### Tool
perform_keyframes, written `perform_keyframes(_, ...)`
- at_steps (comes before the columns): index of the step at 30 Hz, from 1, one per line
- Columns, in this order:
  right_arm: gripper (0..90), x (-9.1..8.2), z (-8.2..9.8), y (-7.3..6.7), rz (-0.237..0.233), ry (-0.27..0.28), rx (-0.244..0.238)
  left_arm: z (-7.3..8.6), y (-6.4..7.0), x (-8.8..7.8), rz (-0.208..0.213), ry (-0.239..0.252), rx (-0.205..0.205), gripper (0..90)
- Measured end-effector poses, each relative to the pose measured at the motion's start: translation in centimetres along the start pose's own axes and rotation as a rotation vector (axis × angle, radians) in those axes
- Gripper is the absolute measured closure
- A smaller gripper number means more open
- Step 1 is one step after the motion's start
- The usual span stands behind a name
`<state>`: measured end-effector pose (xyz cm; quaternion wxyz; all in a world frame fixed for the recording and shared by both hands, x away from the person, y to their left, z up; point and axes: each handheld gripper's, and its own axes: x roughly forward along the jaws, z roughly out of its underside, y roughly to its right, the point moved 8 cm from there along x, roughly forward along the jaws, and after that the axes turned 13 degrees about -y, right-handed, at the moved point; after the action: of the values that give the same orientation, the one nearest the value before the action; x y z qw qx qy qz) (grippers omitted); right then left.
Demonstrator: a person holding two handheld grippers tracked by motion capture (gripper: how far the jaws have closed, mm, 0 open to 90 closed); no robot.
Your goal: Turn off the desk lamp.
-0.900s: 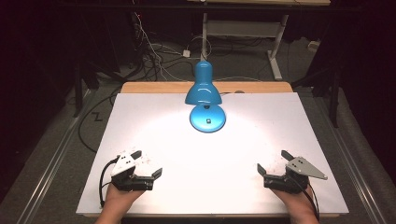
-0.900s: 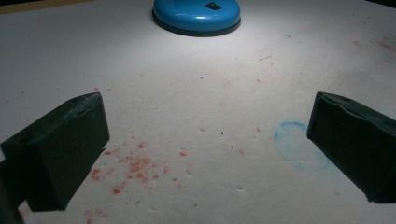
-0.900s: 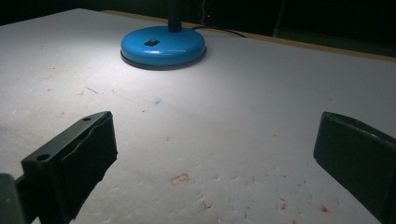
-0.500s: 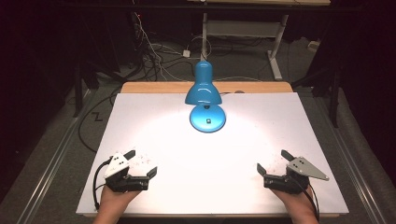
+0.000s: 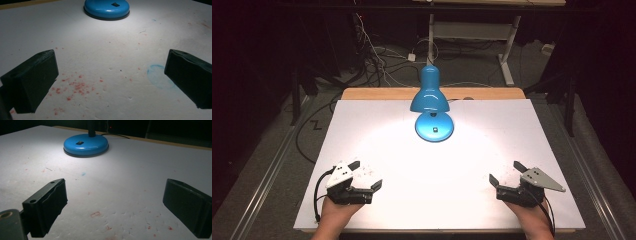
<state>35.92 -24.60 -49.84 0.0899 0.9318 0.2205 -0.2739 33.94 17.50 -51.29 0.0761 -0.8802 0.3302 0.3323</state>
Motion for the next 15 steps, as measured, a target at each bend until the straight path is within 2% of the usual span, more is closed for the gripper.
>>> perform_keyframes(8,17.2,0.4,0.7,0.0,0.000,-0.036,-0.016,0.1,0.1,0.4,0.018,-0.010,0.013,0.0)
perform_keyframes(12,20.9,0.5,0.9,0.0,-0.001,-0.043,-0.015,0.1,0.2,0.5,0.010,-0.011,0.020,0.0)
perform_keyframes(15,27.2,0.6,1.1,0.2,0.001,-0.055,-0.009,0.1,0.3,0.5,0.005,-0.012,0.025,0.0)
